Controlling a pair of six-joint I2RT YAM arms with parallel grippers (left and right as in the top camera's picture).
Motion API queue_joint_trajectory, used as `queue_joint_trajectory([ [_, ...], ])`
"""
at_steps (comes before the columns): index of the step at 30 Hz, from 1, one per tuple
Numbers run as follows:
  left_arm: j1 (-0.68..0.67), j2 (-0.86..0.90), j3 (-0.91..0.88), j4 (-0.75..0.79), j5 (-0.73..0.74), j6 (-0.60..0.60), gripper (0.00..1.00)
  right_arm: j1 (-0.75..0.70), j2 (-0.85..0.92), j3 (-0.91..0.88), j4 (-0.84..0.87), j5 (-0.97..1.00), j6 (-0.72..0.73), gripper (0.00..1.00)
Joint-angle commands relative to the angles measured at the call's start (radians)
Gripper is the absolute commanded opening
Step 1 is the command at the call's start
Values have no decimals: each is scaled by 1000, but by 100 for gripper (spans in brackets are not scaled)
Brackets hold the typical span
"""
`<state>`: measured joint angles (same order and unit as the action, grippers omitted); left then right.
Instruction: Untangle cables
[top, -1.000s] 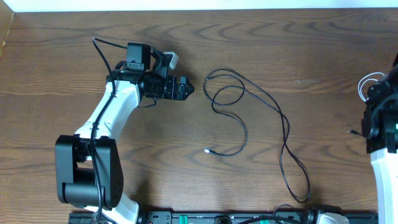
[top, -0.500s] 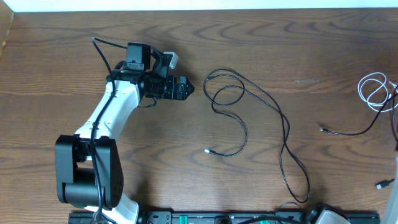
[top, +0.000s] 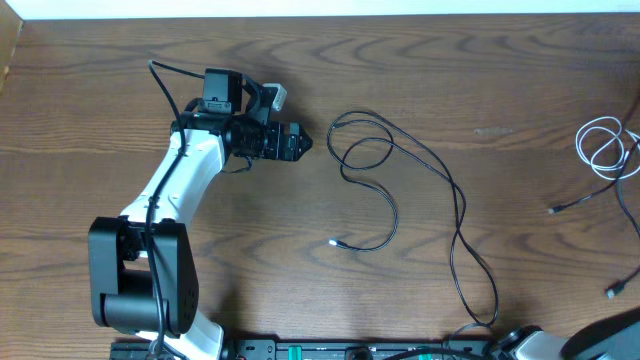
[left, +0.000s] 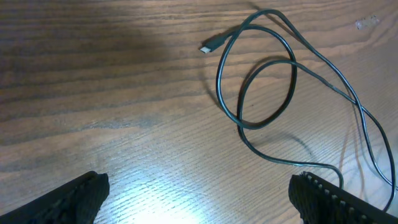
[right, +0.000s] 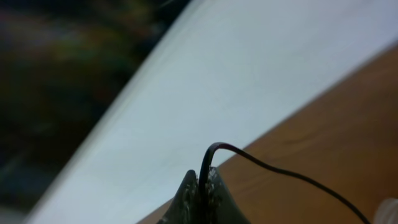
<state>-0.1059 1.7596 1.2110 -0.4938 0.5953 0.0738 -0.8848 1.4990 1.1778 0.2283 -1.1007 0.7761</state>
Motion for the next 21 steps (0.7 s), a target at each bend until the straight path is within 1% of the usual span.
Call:
queue_joint_trajectory([
  [1,2,-20,-10,-1,-9,-8,98,-8,86,7,79,-366,148,1],
  [7,2,-20,-10,-2,-10,-8,98,-13,225,6,58,-373,147,1],
  [11,2,-20,-10,-2,-9,-8,98,-24,286,5,58,-373,147,1],
  [12,2,-20,-10,-2,-10,-8,98,-28,296,5,58,-372,147,4],
  [13,2,-20,-10,-2,-10,-9,98,-33,306,5,58,-372,147,13],
  [14,2,-20,-10,-1,-10,-9,98,-40,315,5,58,-372,147,18],
  [15,2,-20,-10,-1,-10,-8,98,-45,322,5,58,-372,144,20],
  [16,2,-20,-10,-1,-10,-8,98,-52,327,5,52,-369,132,26],
  [19,2,-20,-10,-1,-10,-8,98,-73,332,4,-39,-317,53,76],
  [21,2,-20,-10,-1,-10,-8,98,-89,332,4,-175,-231,-26,99],
])
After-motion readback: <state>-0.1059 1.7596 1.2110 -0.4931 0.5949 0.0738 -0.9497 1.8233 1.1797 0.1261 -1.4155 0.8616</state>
